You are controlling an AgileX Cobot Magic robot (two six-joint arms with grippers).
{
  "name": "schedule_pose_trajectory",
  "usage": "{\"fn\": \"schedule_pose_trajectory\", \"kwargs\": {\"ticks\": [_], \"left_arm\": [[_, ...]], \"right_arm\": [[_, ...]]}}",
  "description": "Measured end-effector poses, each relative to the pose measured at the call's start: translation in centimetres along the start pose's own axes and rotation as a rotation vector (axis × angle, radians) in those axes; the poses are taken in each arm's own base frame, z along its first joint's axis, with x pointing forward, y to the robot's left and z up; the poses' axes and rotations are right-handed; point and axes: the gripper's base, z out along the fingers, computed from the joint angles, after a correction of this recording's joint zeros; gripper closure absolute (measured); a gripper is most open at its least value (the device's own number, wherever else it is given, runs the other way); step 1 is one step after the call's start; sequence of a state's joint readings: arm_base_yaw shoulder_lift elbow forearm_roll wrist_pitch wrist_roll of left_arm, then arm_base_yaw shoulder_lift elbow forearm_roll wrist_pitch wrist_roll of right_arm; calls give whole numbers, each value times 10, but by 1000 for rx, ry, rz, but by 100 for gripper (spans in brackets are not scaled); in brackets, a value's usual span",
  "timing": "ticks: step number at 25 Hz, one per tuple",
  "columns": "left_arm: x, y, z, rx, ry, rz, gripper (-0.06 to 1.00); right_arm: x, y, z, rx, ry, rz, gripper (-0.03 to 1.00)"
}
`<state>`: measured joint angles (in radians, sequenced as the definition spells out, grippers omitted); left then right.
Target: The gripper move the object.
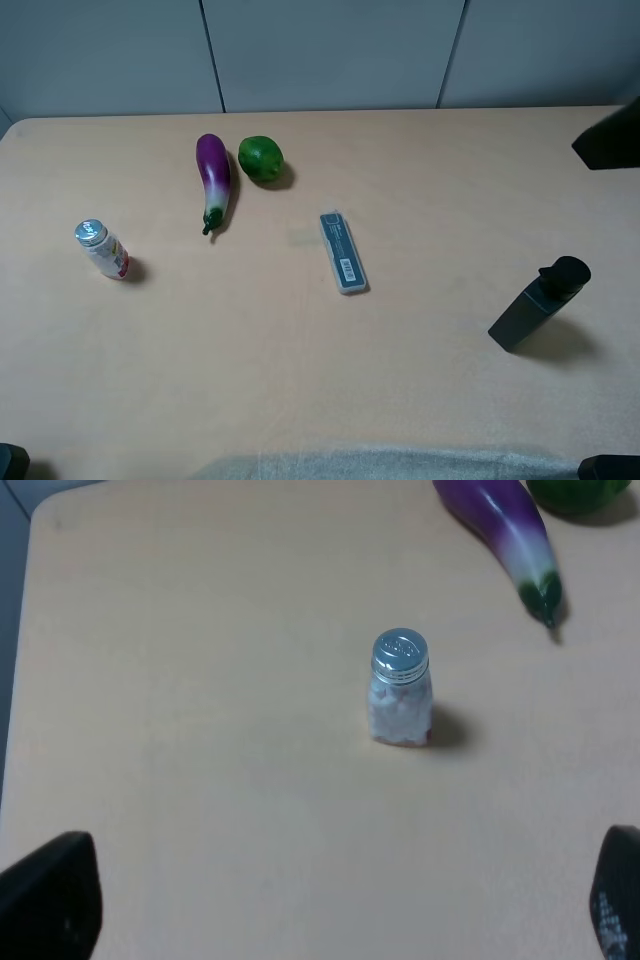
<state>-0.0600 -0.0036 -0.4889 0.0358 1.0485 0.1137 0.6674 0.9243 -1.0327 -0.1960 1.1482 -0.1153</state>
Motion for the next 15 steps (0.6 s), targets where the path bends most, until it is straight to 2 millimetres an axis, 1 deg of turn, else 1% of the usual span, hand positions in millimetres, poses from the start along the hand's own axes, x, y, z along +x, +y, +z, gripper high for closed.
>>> {"fn": "schedule_pose_trajectory", "kwargs": {"ticks": [3,7,10,15], "left_arm": [[0,0,0,0,0,0,-3],[0,0,0,0,0,0,-3],[0,0,0,0,0,0,-3],[0,0,0,0,0,0,-3]], "right_arm": [[23,-5,-5,33,-64,79,28],[58,-11,-13,110,-153,262,28],[87,-5,-16,167,-212,384,28],[127,15,-20,266,-296,508,28]]}}
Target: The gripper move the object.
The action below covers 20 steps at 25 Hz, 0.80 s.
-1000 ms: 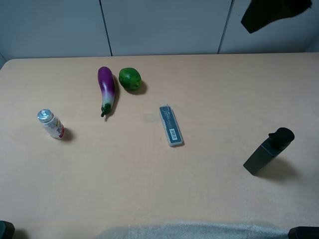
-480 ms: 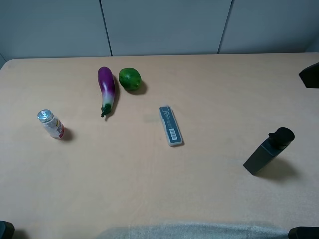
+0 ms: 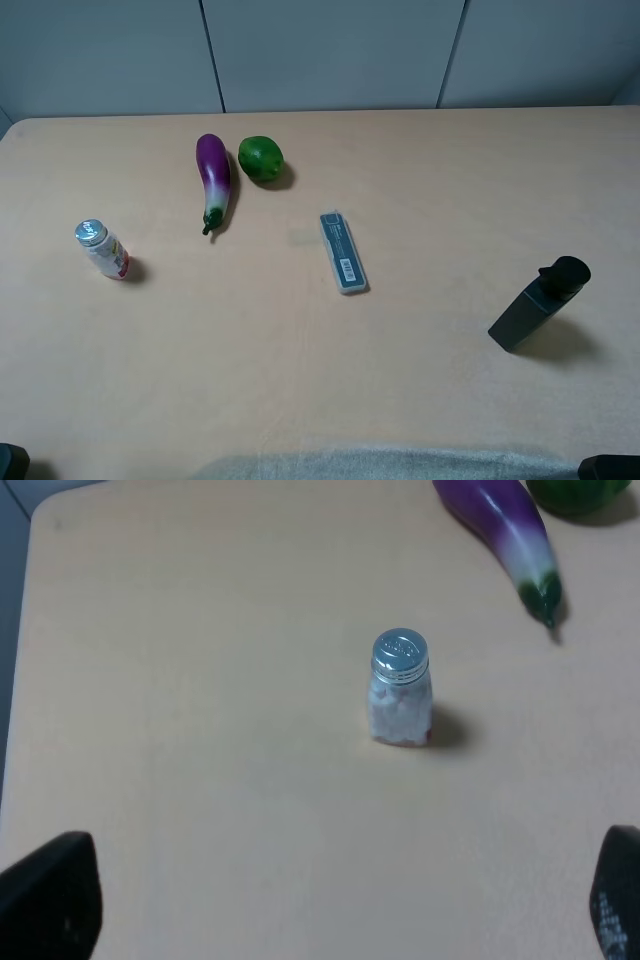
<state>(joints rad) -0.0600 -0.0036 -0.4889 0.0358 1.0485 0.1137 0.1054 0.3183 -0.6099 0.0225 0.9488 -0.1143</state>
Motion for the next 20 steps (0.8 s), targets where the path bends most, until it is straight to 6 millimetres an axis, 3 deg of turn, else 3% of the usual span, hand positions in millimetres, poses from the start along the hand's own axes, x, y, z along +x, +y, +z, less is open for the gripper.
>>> {"fn": "schedule_pose_trajectory", "kwargs": {"ticks": [5,12,20], "left_arm": [[0,0,0,0,0,0,-3],[0,0,0,0,0,0,-3],[0,0,0,0,0,0,-3]], "right_arm": [[28,2,-12,70,-88,42,28],[50,7,-25,88,-147,56,28],[53,8,-23,79,-135,81,28]]}}
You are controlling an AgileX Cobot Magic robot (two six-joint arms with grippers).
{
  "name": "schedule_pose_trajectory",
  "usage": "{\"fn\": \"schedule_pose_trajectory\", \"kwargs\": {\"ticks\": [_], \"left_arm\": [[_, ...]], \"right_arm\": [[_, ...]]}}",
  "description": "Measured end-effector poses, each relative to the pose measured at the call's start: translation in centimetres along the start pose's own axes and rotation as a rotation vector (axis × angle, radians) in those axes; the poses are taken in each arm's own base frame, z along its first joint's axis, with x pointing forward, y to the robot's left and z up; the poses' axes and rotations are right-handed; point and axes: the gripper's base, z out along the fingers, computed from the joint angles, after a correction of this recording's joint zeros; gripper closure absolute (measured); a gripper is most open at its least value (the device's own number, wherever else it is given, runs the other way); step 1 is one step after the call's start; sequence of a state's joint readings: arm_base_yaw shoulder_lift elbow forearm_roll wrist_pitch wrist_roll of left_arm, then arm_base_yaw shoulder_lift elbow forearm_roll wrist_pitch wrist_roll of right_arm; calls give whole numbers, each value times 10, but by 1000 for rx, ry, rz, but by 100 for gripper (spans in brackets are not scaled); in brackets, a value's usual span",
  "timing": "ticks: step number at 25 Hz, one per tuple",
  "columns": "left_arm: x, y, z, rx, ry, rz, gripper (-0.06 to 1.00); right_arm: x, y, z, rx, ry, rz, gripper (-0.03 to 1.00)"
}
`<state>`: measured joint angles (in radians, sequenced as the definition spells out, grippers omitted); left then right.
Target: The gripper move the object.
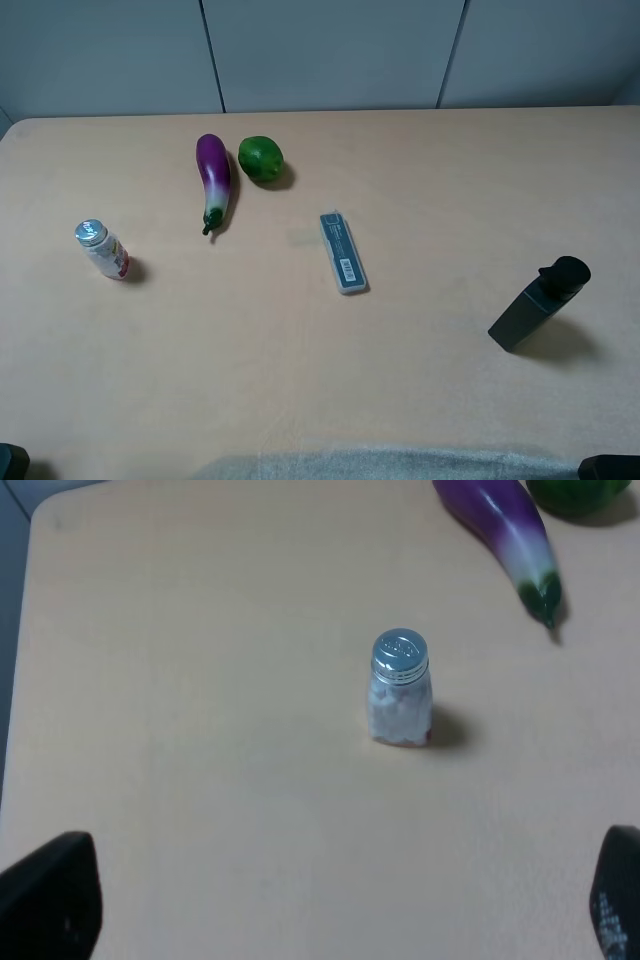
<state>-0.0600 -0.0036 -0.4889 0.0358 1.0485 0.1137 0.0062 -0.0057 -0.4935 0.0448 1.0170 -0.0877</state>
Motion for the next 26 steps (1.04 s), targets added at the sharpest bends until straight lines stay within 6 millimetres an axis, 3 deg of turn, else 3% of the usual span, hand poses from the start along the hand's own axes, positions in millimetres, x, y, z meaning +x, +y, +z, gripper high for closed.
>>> {"fn": "schedule_pose_trajectory", "kwargs": {"ticks": [26], "left_arm": [[0,0,0,0,0,0,-3]], "right_arm": [[0,0,0,0,2,1,28]]}}
